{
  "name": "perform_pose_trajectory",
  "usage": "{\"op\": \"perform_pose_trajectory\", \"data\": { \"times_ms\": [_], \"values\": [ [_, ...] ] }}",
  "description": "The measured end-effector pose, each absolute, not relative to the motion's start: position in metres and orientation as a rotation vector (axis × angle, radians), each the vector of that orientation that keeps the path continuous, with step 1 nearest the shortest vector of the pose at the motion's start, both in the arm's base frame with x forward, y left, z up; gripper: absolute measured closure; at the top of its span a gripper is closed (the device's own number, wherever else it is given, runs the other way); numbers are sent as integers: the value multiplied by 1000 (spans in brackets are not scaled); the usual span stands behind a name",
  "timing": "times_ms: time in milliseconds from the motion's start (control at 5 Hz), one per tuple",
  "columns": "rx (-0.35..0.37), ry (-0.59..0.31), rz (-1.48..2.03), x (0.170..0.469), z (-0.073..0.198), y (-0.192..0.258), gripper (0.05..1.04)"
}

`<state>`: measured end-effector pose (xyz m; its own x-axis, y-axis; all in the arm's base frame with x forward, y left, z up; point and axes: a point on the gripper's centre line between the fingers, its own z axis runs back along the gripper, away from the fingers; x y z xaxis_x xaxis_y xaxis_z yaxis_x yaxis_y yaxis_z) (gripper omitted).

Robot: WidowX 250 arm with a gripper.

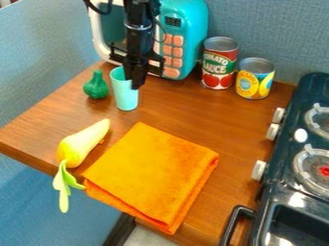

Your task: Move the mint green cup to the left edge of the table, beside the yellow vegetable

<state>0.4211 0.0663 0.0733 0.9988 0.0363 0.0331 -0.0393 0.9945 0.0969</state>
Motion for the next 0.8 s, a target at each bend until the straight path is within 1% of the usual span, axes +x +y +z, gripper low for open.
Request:
{"op": "perform_pose_trajectory", "data": {
  "times_ms": [200,400,600,800],
  "values": [
    [185,-34,65,401,98,74,997],
    [176,-38,42,383,111,65,997],
    [180,5,57,360,116,64,997],
    [175,94,113,332,112,75,997]
  ]
}}
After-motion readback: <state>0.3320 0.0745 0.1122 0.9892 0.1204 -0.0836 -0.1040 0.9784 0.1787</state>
